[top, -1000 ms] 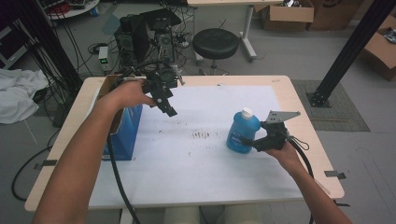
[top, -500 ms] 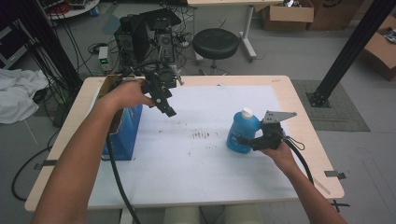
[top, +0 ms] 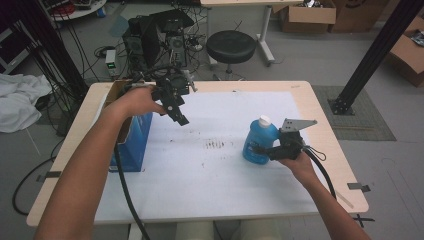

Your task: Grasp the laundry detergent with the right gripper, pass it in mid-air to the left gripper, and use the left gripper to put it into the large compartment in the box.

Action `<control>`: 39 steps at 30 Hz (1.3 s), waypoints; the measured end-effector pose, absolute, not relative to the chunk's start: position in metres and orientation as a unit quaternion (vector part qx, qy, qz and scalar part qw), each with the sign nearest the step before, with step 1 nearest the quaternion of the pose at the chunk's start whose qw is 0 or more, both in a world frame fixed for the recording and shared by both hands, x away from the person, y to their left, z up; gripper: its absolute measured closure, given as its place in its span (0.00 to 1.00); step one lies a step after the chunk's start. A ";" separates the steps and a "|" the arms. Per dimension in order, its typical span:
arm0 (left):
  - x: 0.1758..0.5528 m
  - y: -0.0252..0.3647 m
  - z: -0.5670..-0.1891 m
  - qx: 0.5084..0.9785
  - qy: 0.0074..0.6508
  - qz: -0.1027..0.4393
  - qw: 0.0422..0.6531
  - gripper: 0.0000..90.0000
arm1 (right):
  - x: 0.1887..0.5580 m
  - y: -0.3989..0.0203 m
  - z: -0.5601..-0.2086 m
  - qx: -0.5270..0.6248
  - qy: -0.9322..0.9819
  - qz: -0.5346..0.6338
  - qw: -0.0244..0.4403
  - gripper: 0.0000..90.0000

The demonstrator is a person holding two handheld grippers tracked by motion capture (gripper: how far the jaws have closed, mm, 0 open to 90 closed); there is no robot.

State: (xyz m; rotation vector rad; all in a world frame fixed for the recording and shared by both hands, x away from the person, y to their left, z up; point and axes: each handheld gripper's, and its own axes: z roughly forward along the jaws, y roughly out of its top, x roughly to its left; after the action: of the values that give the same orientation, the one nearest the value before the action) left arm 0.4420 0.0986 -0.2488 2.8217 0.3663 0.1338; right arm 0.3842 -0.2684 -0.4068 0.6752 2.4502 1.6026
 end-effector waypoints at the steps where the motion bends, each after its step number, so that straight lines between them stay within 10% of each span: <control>1: 0.442 0.099 -0.249 0.980 0.127 0.046 0.146 0.24 | 0.384 -0.268 -0.407 0.224 0.814 0.532 0.068 0.31; 39: 0.442 0.102 -0.250 0.980 0.128 0.045 0.146 0.24 | 0.384 -0.268 -0.406 0.222 0.815 0.529 0.076 0.43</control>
State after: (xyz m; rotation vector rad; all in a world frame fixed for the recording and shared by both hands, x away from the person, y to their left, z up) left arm 0.4419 0.1023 -0.2504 2.8211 0.3699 0.1299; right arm 0.3839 -0.2685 -0.4056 0.6661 2.4450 1.5866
